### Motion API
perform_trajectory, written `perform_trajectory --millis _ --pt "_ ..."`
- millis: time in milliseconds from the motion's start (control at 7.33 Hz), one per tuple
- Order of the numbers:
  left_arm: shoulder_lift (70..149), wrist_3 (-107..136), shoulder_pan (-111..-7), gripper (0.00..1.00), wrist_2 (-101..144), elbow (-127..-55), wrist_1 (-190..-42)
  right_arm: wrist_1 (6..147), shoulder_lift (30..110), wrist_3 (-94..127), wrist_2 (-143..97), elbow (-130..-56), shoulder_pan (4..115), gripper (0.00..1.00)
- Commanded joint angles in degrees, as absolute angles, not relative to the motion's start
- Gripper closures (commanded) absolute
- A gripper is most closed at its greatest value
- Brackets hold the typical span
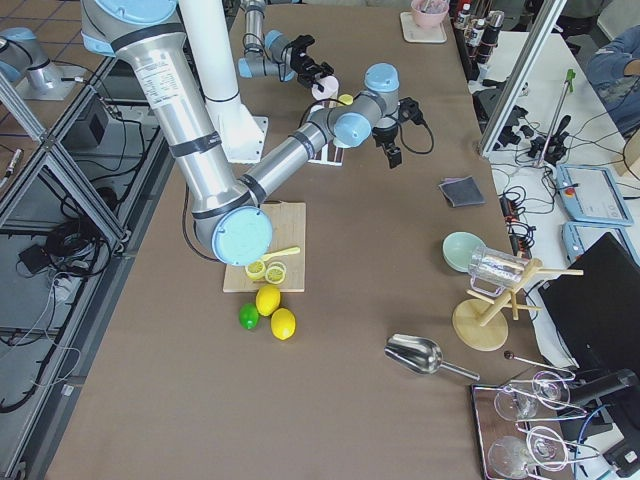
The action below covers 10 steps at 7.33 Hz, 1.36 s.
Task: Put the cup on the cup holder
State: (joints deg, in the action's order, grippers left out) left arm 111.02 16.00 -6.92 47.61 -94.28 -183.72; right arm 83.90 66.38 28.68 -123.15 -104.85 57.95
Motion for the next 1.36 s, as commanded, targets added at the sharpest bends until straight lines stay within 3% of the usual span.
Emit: perform_trajectory --millis 0,273,545,955,1227 --pt "110.9 15.6 -7.0 0.02 47.6 -94.4 -184.2 86.8 70.2 28.0 -123.3 -104.8 67.3 0.0" --pt "110.6 15.7 -7.3 0.02 47.6 -97.3 -183.3 90.8 76.5 27.9 -131.0 -104.2 77.2 0.0" --pt "109.9 16.1 -10.1 0.02 49.2 -102.5 -172.7 93.3 84.9 25.2 -136.7 -103.7 86.0 0.0" --pt "110.5 19.7 -23.1 0.02 66.5 -102.8 -156.6 93.3 93.4 3.4 -136.2 -96.0 93.9 0.0" --pt "111.4 27.5 -33.7 0.02 81.1 -102.7 -148.1 92.8 93.0 3.3 -134.7 -90.1 93.9 0.0"
